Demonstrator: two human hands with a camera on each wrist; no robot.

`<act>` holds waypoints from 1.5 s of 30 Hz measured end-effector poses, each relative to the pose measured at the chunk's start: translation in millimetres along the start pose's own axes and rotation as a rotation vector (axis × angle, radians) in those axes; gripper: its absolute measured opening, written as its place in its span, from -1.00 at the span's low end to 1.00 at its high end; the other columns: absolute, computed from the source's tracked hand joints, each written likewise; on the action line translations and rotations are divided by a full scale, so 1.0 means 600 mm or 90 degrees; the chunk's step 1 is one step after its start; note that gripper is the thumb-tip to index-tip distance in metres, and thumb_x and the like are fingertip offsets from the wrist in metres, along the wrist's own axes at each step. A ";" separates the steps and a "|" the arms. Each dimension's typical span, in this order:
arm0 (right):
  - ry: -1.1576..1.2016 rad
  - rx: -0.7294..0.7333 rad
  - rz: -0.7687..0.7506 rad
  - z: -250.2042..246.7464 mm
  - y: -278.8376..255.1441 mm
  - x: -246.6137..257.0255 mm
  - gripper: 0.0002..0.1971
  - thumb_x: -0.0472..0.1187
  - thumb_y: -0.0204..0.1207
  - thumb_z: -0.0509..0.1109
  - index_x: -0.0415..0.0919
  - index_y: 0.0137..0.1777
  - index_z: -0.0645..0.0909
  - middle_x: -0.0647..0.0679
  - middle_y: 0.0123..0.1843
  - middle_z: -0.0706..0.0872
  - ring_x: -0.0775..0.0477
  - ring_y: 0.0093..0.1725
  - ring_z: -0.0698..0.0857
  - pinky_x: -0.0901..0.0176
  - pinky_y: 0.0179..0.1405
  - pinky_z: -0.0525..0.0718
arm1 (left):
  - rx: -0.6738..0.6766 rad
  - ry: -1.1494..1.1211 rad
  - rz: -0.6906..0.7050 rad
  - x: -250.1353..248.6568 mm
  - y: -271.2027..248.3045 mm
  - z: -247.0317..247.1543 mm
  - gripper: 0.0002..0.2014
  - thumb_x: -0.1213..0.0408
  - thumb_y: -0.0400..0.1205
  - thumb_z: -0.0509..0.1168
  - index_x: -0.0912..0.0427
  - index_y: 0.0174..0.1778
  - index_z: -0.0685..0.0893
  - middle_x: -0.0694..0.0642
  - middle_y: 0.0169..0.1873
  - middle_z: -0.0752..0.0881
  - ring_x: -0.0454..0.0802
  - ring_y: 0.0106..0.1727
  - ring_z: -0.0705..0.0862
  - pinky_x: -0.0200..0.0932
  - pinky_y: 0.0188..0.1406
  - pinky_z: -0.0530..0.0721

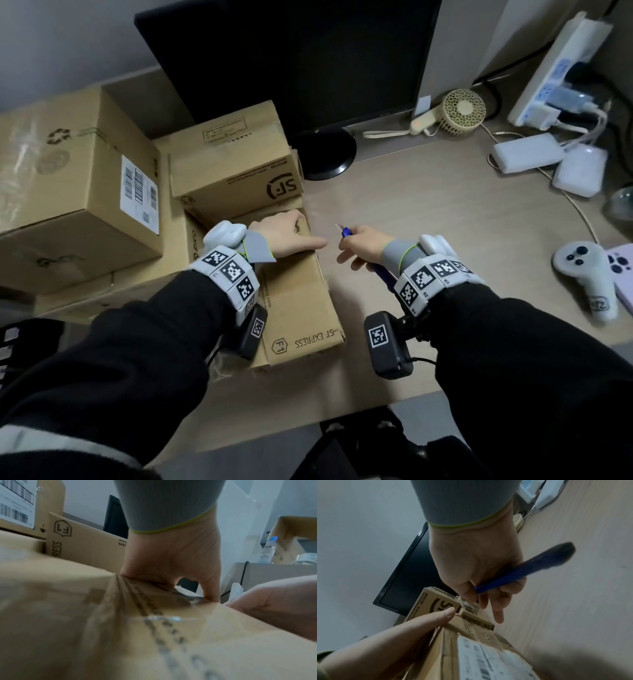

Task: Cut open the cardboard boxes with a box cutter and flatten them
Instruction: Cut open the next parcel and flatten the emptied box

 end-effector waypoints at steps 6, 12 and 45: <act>0.098 -0.017 0.035 -0.001 0.004 -0.046 -0.91 -0.28 0.69 0.06 -0.23 0.13 0.32 -0.15 -0.19 0.73 -0.07 -0.41 0.60 0.24 -0.53 0.37 | -0.038 -0.007 -0.018 0.018 0.008 -0.012 -0.51 -0.16 0.58 0.27 0.09 0.30 0.50 0.04 -0.03 0.64 0.06 -0.01 0.59 -0.12 -0.08 0.52; 0.124 -0.032 0.125 -0.007 0.012 -0.115 -0.89 -0.28 0.65 0.04 -0.26 0.13 0.29 -0.23 -0.23 0.69 -0.15 -0.42 0.55 0.31 -0.55 0.36 | -0.045 -0.005 -0.043 0.041 -0.008 -0.005 -0.65 -0.03 0.64 0.24 0.16 0.17 0.50 0.05 -0.10 0.63 0.08 -0.07 0.59 -0.12 -0.13 0.49; -0.046 -0.219 -0.168 -0.120 -0.059 0.019 -0.63 -0.05 0.47 0.48 -0.16 -0.32 0.34 -0.13 -0.37 0.68 -0.18 -0.33 0.83 0.08 -0.47 0.76 | 0.020 -0.173 -0.088 0.068 -0.093 -0.084 -0.67 0.18 0.48 0.42 0.14 0.05 0.45 0.13 -0.33 0.69 0.03 -0.34 0.60 -0.02 -0.24 0.68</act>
Point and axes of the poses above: each hand's wrist, its own y-axis towards the middle knuckle, its own z-axis out of the palm, x = y × z, the point moved 5 cm from there along y, towards the middle knuckle
